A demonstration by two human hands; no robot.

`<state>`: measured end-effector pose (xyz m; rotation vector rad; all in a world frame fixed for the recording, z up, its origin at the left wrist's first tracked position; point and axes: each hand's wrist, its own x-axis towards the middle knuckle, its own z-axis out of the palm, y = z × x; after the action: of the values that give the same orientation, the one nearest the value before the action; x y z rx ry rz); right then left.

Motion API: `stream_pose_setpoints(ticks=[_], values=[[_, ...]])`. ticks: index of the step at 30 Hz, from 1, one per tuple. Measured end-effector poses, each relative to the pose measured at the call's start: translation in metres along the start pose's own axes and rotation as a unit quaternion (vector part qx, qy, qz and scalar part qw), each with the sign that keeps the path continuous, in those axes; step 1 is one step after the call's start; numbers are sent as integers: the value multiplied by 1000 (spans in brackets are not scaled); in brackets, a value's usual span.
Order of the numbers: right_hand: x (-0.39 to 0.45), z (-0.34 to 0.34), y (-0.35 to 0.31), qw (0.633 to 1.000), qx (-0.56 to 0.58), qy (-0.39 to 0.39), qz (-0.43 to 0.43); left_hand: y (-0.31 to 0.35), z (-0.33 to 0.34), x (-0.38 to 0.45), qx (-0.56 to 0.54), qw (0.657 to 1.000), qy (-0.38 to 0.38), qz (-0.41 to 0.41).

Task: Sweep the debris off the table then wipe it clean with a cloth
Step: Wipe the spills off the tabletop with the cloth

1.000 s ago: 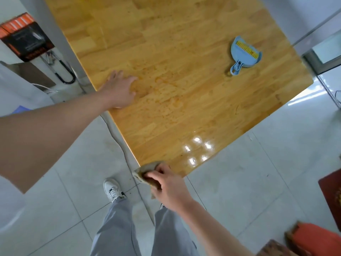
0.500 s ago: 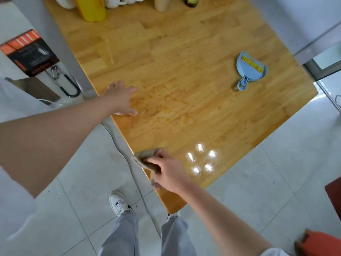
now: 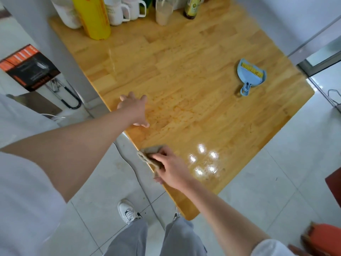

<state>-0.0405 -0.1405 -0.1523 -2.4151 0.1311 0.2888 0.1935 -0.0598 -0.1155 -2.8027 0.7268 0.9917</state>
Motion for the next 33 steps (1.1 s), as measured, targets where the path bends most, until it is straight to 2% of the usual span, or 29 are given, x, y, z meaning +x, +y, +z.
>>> stream_pose_setpoints(ticks=[2, 3, 4, 6, 7, 8, 9, 11, 13, 15, 16, 17, 18, 20, 21, 22, 23, 24, 25, 26, 27, 28, 29, 30, 31, 33], values=[[-3, -39, 29, 996, 35, 29, 78, 3, -3, 2, 8, 1000, -5, -1], [-5, -61, 55, 983, 59, 84, 150, 4, -4, 4, 12, 1000, -8, 0], [-8, -84, 83, 956, 98, 154, 231, 6, -4, 6, 13, 1000, -10, 0], [-14, -117, 126, 867, 127, 279, 392, 7, -5, 7, 19, 1000, -16, -2], [-12, -121, 131, 836, 78, 300, 453, 7, -6, 8, 23, 1000, -17, -2], [-4, -115, 130, 822, 40, 299, 483, 8, -7, 10, 23, 1000, -18, -1], [7, -103, 118, 836, 25, 297, 461, 9, -7, 11, 19, 1000, -19, -1], [32, -72, 76, 911, 31, 264, 315, 10, -8, 14, 18, 1000, -20, -4], [46, -30, 35, 978, -30, 143, 148, 9, -7, 14, 14, 1000, -22, -7], [37, -9, 7, 998, -63, 11, 11, 7, -5, 14, 10, 1000, -20, -5], [29, -11, 14, 997, -63, -22, -28, 6, -5, 14, 11, 1000, -17, -3], [22, -26, 24, 998, -56, -19, -28, 6, -5, 14, 11, 1000, -15, 0], [16, -43, 46, 999, -52, 11, 10, 5, -4, 13, 9, 1000, -13, 1], [10, -90, 98, 978, -25, 116, 175, 6, -4, 13, 6, 1000, -12, 1], [12, -116, 121, 942, 9, 185, 279, 7, -4, 13, 4, 1000, -13, -2], [17, -135, 134, 890, 48, 255, 375, 7, -5, 13, 5, 1000, -15, -3], [25, -143, 137, 842, 71, 298, 445, 6, -3, 13, 8, 1000, -17, -3], [39, -141, 129, 824, 63, 313, 468, 6, -4, 14, 12, 1000, -15, -4], [54, -131, 110, 841, 52, 308, 441, 7, -4, 15, 17, 1000, -15, -4], [67, -114, 88, 881, 41, 286, 376, 7, -5, 15, 20, 1000, -18, -3], [76, -94, 66, 928, 21, 238, 286, 8, -6, 15, 20, 1000, -23, -3], [78, -74, 49, 970, -10, 159, 182, 9, -7, 16, 20, 999, -29, -6], [74, -61, 37, 992, -34, 82, 88, 11, -8, 16, 21, 999, -35, -8], [66, -56, 36, 998, -50, 29, 26, 11, -8, 15, 21, 999, -38, -9], [58, -62, 46, 999, -46, 6, 9, 11, -8, 15, 21, 999, -37, -7], [40, -94, 82, 996, -8, 31, 83, 10, -7, 14, 17, 999, -35, -2]])
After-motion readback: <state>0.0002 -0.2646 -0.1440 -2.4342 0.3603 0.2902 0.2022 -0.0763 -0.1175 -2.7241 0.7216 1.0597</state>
